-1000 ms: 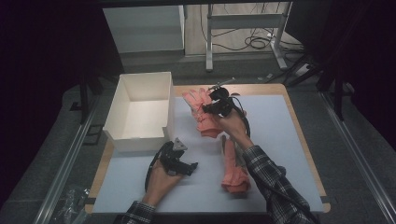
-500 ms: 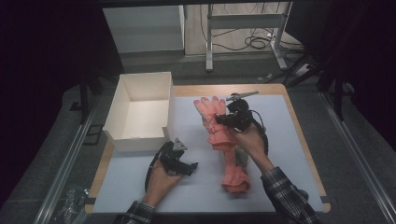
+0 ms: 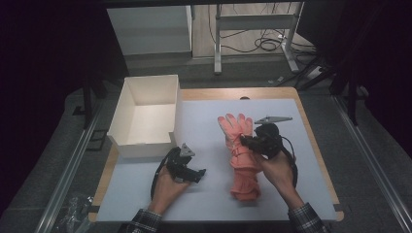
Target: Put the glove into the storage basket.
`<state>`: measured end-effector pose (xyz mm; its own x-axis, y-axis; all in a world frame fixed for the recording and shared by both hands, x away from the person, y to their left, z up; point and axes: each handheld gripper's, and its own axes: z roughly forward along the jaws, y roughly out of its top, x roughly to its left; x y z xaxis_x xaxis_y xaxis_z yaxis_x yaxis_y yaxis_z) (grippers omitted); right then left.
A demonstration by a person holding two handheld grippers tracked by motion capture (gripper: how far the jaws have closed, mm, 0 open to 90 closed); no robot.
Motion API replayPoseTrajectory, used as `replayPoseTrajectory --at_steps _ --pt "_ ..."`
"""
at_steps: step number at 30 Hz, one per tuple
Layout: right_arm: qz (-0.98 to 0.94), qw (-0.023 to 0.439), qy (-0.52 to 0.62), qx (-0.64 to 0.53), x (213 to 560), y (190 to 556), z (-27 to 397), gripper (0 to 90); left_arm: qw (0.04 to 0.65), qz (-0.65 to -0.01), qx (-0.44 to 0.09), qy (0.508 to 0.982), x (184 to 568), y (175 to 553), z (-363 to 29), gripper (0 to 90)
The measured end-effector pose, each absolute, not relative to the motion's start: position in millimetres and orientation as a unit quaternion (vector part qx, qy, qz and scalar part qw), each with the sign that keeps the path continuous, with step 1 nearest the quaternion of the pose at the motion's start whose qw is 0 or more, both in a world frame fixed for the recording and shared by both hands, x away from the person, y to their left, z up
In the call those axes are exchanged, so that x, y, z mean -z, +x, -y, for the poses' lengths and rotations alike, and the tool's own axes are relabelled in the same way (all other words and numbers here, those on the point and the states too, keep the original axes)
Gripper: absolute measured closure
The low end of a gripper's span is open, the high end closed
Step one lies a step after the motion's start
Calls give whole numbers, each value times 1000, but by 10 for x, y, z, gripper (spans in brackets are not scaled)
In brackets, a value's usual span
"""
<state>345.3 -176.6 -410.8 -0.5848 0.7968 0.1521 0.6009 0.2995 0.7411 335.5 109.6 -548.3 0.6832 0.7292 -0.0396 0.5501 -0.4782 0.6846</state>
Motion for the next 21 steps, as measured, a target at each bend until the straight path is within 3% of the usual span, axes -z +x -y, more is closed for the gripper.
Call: replayPoseTrajectory --at_steps 6,12,21 --pt "-782 140 457 -400 4137 3192 1868 835 345 -376 -130 850 5482 3356 -1097 10" --pt "-765 145 483 -400 4453 3078 1944 818 346 -376 -131 849 5485 3355 -1094 10" --pt "-774 158 467 -398 4561 3082 1924 575 346 -376 -131 849 5485 3355 -1094 10"
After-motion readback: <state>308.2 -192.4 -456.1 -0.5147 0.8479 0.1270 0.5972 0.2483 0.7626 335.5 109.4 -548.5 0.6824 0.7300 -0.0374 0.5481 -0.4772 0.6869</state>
